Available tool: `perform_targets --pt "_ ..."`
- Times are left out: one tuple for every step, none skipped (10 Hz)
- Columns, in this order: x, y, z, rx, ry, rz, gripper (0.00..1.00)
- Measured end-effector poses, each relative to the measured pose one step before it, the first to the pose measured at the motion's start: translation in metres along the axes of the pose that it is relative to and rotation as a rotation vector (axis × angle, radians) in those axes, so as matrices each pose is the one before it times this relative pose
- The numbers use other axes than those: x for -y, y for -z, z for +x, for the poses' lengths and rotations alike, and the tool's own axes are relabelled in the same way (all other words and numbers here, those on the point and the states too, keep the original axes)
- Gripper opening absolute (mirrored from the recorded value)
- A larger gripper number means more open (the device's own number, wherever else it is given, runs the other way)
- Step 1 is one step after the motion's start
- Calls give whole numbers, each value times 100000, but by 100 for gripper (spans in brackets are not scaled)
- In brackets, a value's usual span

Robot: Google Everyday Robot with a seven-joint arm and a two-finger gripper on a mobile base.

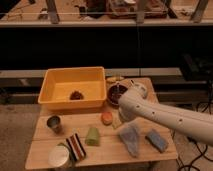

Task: Place eraser in table surface

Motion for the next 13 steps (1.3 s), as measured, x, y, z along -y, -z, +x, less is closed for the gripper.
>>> perform_targets --pt "1968 1764 2790 -5056 5717 -3103 80" --pt "887 564 1221 -1863 2743 -1038 80" --pt "649 519 1062 -2025 2062 -855 80" --pt "-216 -4 -271 741 -221 -471 80" --pt "26 -6 7 6 40 34 80" --pt "150 8 124 -110 301 119 80" --pt "-60 -5 -41 -60 -180 29 80" --pt "52 33 -25 -396 -220 435 80" --pt "652 232 120 -1251 1854 1593 80" --pt "596 248 82 -913 1351 976 80" --pt "1697 312 582 -1122 2927 1543 80" --pt "1884 153 843 -820 2010 993 80" --pt "1644 76 842 -348 1974 562 80"
